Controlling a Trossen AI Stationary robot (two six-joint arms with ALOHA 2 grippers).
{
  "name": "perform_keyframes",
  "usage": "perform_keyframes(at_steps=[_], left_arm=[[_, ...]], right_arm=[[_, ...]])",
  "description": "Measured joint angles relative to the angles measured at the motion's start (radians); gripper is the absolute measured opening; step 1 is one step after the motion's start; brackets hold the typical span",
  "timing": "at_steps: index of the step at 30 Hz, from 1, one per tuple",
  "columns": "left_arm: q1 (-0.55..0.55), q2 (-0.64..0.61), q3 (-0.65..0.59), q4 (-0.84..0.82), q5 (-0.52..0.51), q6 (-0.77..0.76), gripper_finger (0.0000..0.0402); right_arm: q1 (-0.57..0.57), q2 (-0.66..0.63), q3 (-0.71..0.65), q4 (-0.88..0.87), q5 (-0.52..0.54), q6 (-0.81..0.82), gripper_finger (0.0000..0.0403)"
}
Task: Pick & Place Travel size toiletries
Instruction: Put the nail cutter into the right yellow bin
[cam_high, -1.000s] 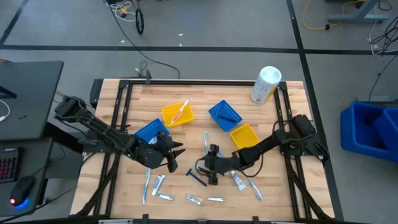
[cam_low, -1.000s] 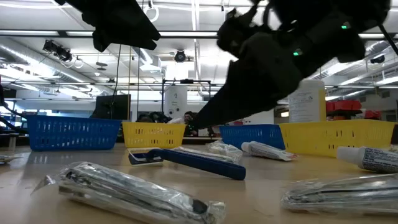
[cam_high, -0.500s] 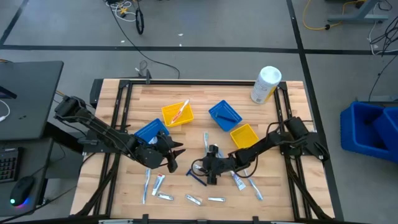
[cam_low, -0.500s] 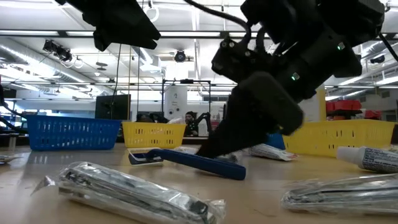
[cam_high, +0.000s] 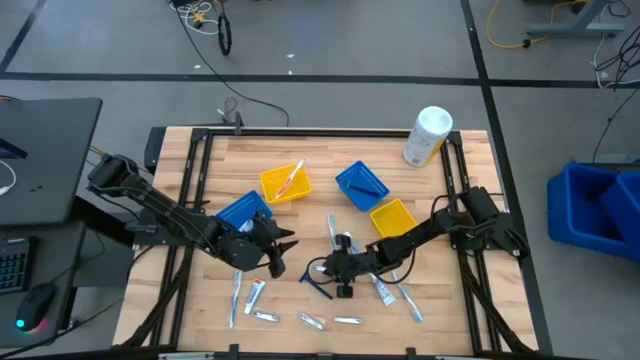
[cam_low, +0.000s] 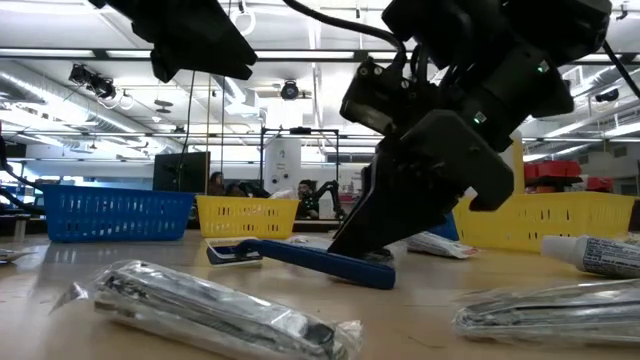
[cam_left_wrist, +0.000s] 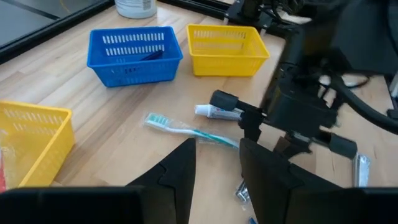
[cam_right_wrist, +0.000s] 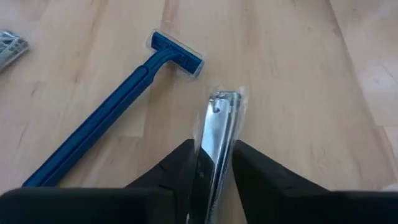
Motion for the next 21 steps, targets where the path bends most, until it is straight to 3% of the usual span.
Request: perform_keyframes(at_steps=[7,16,21], left_arm=[[0.000,0.000,0.000,0.001,-0.010,0.001,0.0132],[0.000,0.000,0.000,0.001,-0.010,-0.006,0.0132],[0.000,0.000,0.000,0.001,-0.011,-0.031,0.0132]], right_arm=[[-0.002,0.002,-0.001,0.005,-0.004,0.017,0.0084],[0.000,0.005,-0.005,0.087,-0.012,0.022,0.0074],[0.002,-0.041,-0.009,0.034,-0.023,-0.007,0.0065]])
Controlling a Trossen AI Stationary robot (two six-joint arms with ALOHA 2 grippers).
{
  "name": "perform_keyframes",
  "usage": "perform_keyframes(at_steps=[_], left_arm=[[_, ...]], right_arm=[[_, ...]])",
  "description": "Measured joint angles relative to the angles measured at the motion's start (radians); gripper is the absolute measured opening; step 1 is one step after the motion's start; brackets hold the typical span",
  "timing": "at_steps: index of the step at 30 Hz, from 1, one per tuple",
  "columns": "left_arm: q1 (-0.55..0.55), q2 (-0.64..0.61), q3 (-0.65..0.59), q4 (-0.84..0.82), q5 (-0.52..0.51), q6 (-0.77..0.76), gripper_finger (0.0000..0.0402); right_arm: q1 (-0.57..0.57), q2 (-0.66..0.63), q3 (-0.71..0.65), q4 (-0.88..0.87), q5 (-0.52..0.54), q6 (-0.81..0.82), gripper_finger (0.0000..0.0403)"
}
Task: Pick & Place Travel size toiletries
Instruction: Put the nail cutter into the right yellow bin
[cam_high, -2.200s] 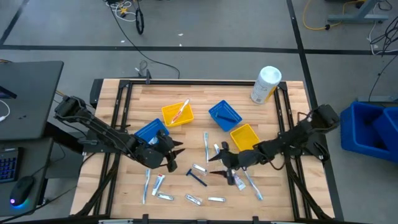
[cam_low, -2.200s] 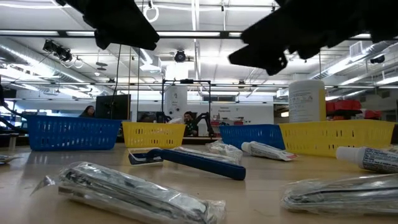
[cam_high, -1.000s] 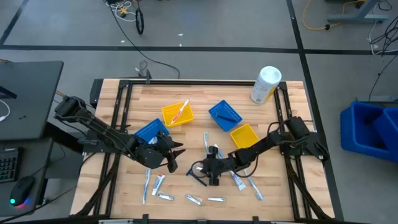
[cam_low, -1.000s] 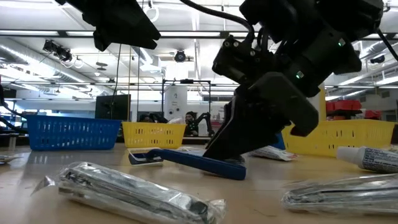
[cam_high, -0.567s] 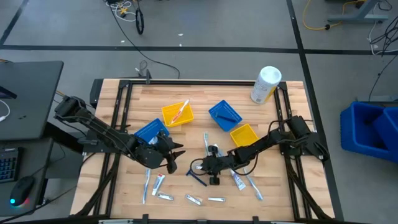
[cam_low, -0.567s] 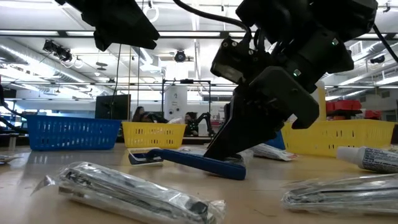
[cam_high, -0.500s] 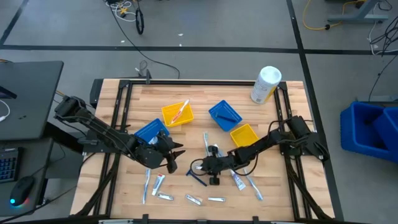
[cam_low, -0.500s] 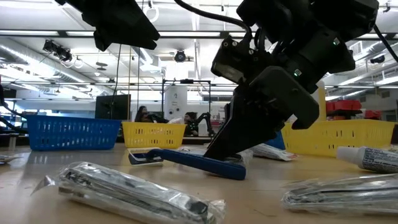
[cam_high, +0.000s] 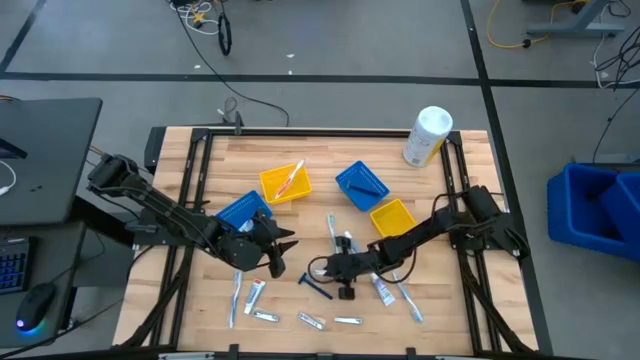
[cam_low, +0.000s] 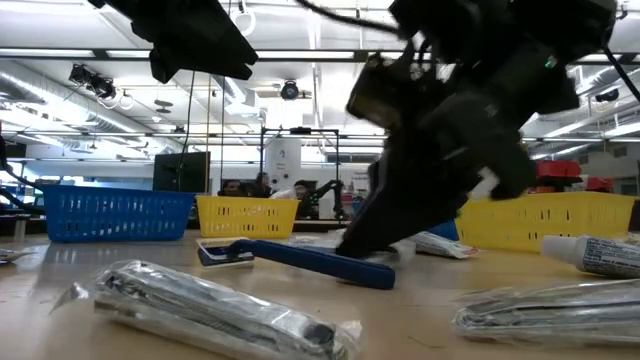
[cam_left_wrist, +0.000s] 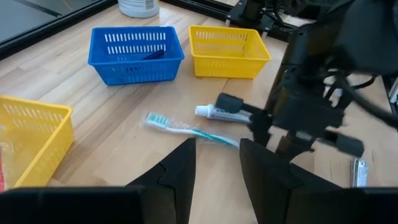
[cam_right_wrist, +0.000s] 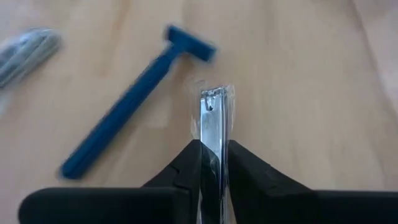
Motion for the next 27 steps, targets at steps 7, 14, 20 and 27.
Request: perform_keyframes(at_steps=[7,14,20,27], left_arm=[[0.000,0.000,0.000,-0.001,0.000,0.012,0.0132],[0.000,0.000,-0.001,0.000,0.006,-0.006,0.0132],[0.000,0.000,-0.001,0.001,-0.002,-0.002,0.0132],[0.000,0.000,-0.001,0.003,-0.061,0.014,0.0132]], right_arm=[[0.000,-0.143,0.002,-0.144,0.087,-0.017,0.0061],[0.028,-0.375,0.003,-0.530,0.266,0.141,0.0061],[0.054,-0.548,0.004,-0.932,0.424,0.482,0.0061],[0.065,-0.608,-0.117,-1.174,0.467,0.832,0.0060]])
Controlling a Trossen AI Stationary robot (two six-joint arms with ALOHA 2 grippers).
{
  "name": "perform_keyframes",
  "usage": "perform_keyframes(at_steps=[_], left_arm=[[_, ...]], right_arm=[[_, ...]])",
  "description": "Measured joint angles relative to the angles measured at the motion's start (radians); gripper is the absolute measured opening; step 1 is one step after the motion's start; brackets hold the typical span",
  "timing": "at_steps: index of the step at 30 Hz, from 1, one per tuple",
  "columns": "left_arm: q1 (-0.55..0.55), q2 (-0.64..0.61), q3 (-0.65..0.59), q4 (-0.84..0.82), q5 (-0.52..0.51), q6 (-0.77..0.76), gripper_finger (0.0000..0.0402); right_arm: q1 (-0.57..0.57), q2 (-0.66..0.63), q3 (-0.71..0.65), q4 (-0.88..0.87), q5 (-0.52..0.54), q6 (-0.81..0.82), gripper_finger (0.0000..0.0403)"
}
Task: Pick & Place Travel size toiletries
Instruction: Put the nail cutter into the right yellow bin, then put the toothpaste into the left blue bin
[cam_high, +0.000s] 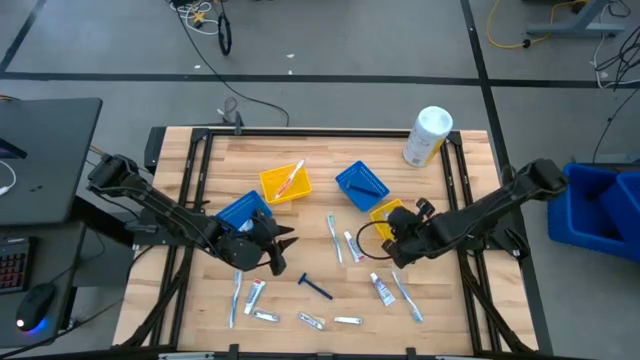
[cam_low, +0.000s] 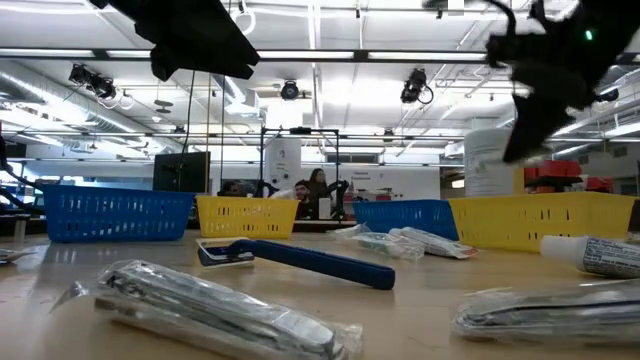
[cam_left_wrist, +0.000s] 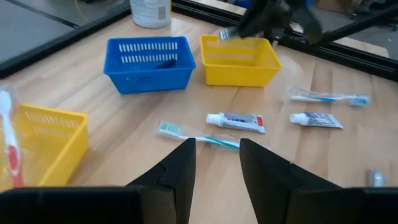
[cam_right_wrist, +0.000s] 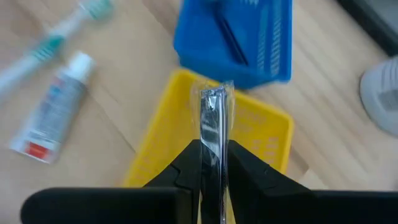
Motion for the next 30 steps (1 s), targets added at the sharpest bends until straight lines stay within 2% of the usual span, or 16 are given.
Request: perform_keyframes(at_steps=[4,9,15,20,25,30], left_arm=[[0.000,0.000,0.000,0.000,-0.010,0.015,0.0132],[0.000,0.000,0.000,0.000,-0.008,0.015,0.0132],[0.000,0.000,0.000,-0.001,-0.004,0.008,0.0132],[0.000,0.000,0.000,-0.001,0.000,0.016,0.0132],[0.000,0.000,0.000,-0.001,0.001,0.003,0.0132],[0.001,0.000,0.000,-0.001,0.001,0.001,0.0132]], right_arm=[[-0.036,0.000,-0.120,0.127,-0.052,-0.011,0.0060],[-0.085,0.000,-0.230,0.320,-0.063,-0.063,0.0074],[-0.148,0.000,-0.295,0.391,-0.100,-0.074,0.0104],[-0.176,0.000,-0.305,0.397,-0.111,-0.074,0.0131],[-0.179,0.000,-0.303,0.452,-0.130,-0.156,0.0167],[-0.179,-0.001,-0.206,0.350,-0.145,-0.202,0.0197]])
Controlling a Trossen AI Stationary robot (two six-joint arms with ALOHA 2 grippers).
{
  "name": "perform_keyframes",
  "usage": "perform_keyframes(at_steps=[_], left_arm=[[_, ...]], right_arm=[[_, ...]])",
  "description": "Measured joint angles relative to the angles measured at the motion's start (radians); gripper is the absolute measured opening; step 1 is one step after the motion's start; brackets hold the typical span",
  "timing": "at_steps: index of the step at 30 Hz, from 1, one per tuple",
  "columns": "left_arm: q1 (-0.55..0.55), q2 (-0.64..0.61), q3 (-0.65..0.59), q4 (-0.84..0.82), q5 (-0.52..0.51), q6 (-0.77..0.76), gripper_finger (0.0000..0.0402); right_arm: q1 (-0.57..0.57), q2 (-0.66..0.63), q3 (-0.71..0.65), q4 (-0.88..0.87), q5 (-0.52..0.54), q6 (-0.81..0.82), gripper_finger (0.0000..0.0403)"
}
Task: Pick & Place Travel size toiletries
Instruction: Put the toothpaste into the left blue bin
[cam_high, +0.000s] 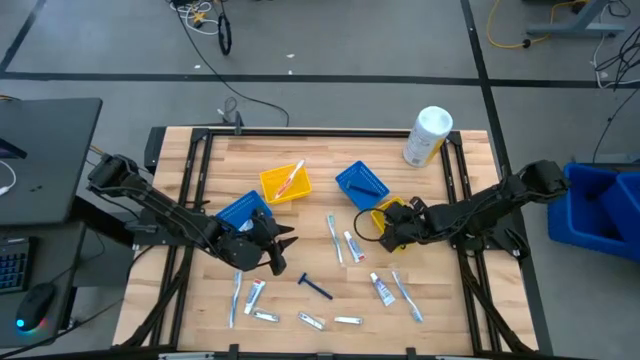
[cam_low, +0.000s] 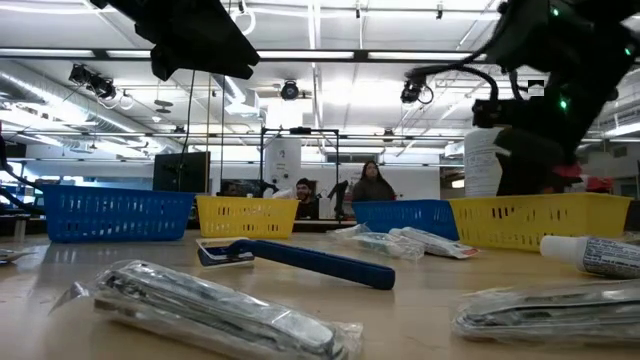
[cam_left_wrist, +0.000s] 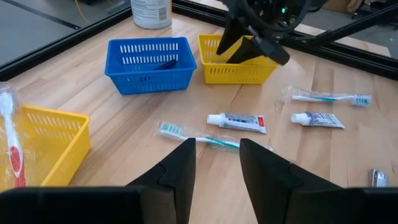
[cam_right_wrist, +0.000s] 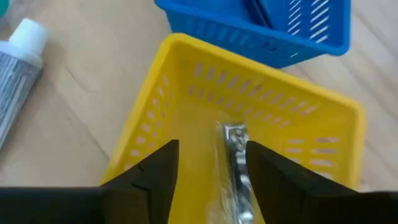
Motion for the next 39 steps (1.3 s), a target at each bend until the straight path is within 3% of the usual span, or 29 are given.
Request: perform_keyframes(at_steps=[6,14,18,30,34,39], left_arm=[[0.000,0.000,0.000,0.000,-0.012,0.006,0.0132],[0.000,0.000,0.000,-0.001,0.001,-0.081,0.0132],[-0.007,0.000,0.000,-0.001,0.067,-0.156,0.0132],[-0.079,0.016,0.015,-0.012,0.158,-0.319,0.0118],[-0.094,0.087,0.126,-0.153,0.212,-0.334,0.0116],[-0.089,0.216,0.371,-0.552,0.310,-0.366,0.0117]], right_arm=[[0.002,0.000,0.158,-0.165,-0.020,-0.024,0.0206],[0.033,-0.001,0.212,0.073,-0.046,-0.176,0.0190],[0.070,-0.001,0.212,0.171,-0.061,-0.211,0.0183],[0.146,-0.001,0.212,0.190,-0.064,-0.263,0.0184],[0.149,0.000,0.212,0.198,-0.064,-0.261,0.0188],[0.148,0.000,0.212,0.198,-0.063,-0.273,0.0185]])
